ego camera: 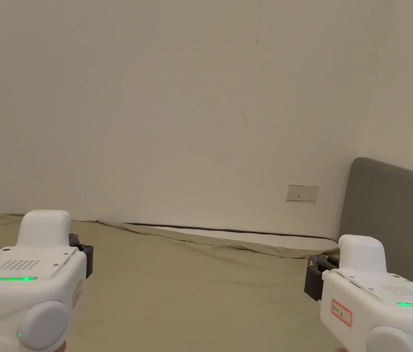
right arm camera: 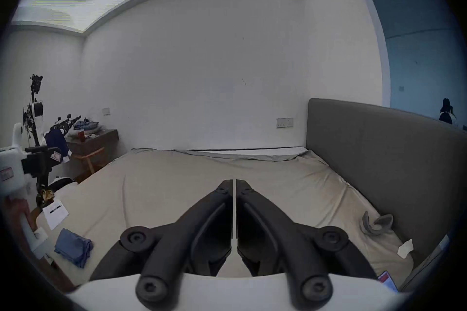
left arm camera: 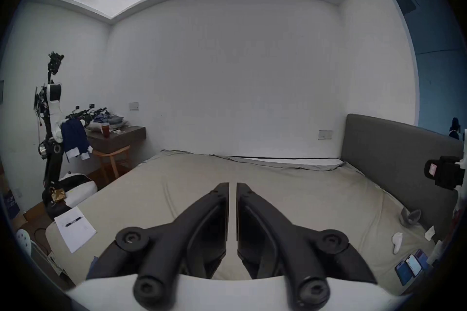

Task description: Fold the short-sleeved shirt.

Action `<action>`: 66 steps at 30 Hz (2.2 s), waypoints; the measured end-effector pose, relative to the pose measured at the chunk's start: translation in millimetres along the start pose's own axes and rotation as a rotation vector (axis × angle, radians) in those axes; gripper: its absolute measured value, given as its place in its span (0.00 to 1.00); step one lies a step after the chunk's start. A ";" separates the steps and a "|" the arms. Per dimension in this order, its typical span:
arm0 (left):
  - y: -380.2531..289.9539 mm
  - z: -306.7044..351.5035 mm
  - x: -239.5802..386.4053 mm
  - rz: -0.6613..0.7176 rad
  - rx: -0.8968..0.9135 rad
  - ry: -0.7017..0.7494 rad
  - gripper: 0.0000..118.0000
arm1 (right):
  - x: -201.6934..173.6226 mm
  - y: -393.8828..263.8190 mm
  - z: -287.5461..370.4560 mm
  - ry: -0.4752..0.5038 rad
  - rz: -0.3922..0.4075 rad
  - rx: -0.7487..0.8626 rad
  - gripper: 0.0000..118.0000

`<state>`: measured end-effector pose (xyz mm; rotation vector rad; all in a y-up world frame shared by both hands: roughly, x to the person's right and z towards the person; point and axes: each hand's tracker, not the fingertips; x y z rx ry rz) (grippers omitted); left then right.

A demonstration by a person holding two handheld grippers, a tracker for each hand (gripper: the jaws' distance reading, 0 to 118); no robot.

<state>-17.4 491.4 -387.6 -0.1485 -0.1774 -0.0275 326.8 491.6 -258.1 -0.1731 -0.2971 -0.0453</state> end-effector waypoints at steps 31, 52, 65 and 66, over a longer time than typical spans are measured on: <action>-5.9 13.8 6.6 0.049 0.031 -0.094 1.00 | 8.6 3.4 13.2 -0.043 -0.082 0.036 1.00; 2.5 13.4 2.1 -0.006 -0.004 -0.073 1.00 | -25.1 17.3 25.1 -0.002 -0.077 -0.066 1.00; 3.9 16.4 2.8 -0.001 -0.012 -0.078 1.00 | -22.5 22.1 27.1 0.007 -0.102 -0.049 1.00; 4.2 16.5 3.0 -0.002 -0.016 -0.079 1.00 | -22.5 22.4 27.0 0.012 -0.107 -0.053 1.00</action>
